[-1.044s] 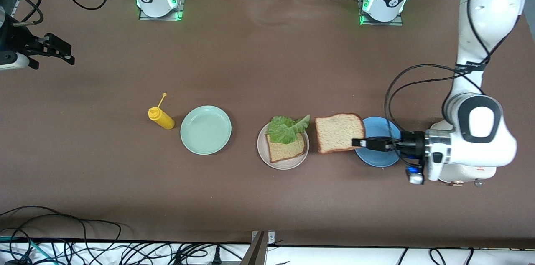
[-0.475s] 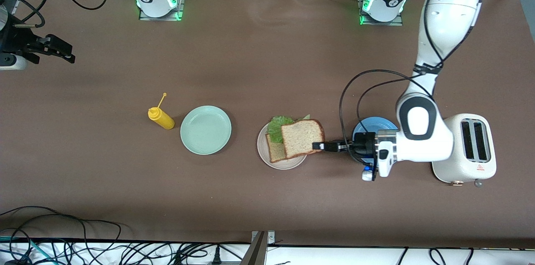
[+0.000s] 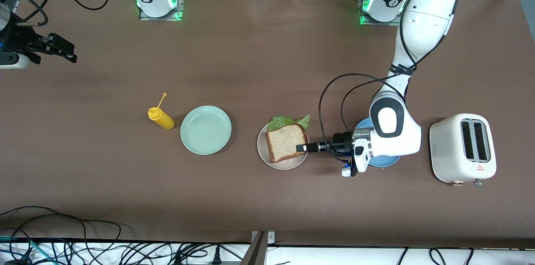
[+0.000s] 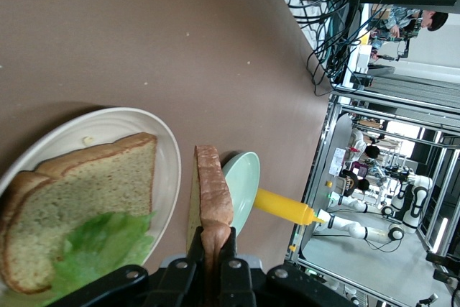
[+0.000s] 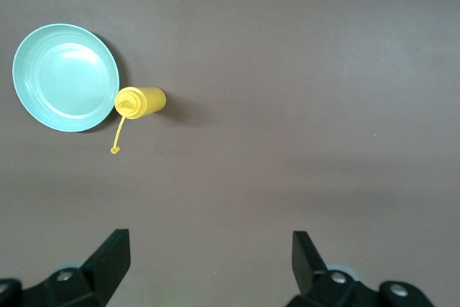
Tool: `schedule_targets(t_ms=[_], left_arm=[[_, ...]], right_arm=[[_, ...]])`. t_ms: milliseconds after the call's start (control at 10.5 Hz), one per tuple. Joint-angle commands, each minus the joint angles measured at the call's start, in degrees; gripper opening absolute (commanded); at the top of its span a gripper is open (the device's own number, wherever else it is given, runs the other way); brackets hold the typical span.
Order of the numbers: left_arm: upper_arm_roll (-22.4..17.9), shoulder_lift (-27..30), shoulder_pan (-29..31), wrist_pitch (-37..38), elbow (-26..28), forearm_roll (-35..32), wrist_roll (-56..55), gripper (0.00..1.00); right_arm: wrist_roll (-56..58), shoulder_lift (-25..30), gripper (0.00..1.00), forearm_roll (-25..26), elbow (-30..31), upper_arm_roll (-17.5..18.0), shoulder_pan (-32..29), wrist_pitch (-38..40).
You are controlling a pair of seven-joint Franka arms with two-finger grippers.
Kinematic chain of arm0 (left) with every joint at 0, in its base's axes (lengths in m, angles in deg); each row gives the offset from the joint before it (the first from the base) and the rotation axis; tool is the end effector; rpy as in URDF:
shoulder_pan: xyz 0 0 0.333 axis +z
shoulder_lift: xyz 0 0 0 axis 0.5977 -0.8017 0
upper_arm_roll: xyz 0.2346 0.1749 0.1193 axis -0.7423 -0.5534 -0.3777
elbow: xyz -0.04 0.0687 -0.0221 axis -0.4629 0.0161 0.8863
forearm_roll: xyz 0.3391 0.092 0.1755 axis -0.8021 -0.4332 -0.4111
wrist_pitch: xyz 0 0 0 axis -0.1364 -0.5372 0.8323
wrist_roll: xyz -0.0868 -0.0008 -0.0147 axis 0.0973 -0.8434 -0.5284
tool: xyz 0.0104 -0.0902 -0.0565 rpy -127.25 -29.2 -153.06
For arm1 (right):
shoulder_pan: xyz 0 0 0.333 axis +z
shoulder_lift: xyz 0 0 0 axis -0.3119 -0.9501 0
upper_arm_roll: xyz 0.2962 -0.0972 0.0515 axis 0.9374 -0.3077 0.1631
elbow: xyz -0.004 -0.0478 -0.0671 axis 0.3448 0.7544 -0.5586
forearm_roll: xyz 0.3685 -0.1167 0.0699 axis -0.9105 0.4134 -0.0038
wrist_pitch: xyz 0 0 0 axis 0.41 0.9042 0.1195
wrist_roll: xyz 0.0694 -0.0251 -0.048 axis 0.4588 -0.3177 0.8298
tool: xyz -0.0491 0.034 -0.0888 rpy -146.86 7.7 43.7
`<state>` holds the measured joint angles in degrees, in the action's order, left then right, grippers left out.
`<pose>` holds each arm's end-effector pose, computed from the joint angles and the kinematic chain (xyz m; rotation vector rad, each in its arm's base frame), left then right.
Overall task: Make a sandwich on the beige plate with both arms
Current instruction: 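Lower the bread onto the lettuce and open the left gripper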
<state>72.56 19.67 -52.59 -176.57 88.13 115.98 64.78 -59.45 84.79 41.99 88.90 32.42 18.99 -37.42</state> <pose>0.6944 -0.2478 0.2210 2.0022 0.2411 -0.1500 0.5340 -0.0142 0.5875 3.1239 0.0859 -0.0533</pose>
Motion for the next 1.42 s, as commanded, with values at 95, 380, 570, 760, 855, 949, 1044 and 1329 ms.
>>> schedule_targets(t_ms=[95, 380, 570, 760, 855, 949, 1044, 1329], left_arm=[[-0.63, 0.42, -1.60, -2.83, 3.03, 4.50, 4.85, 0.00], [-0.63, -0.11, -3.01, -5.46, 3.56, 6.62, 6.01, 0.00], [-0.63, -0.11, -3.19, -6.00, 3.65, 6.54, 6.18, 0.07], [-0.80, -0.02, -4.07, -11.42, 3.91, 5.14, 6.09, 1.00], [-1.15, 0.06, -3.90, -11.88, 3.65, 2.26, 6.01, 1.00], [-1.41, 0.59, -3.55, -14.41, 3.91, -1.51, 5.66, 1.00], [-1.42, 0.59, -3.89, -16.79, 3.91, -2.86, 5.13, 1.00], [-1.59, 0.68, -3.90, -19.35, 4.00, -3.22, 5.13, 1.00]], right_arm=[[-0.96, -0.93, 1.00, 0.94, -2.24, 0.66, 0.32, 1.00], [-0.87, -1.01, 1.00, 0.68, -2.60, 0.49, 0.42, 1.17], [-0.87, -1.10, 1.00, 0.59, -2.60, 0.49, 0.42, 1.09], [-0.87, -1.10, 1.00, 0.59, -2.60, 0.40, 0.42, 1.17], [-0.96, -1.10, 1.00, 0.68, -2.60, 0.49, 0.42, 1.17], [-0.70, -1.10, 1.00, 0.68, -2.60, 0.49, 0.42, 1.17], [-0.78, -1.10, 1.00, 0.59, -2.60, 0.40, 0.42, 1.17], [-0.96, -1.01, 1.00, 0.68, -2.60, 0.49, 0.50, 1.17]])
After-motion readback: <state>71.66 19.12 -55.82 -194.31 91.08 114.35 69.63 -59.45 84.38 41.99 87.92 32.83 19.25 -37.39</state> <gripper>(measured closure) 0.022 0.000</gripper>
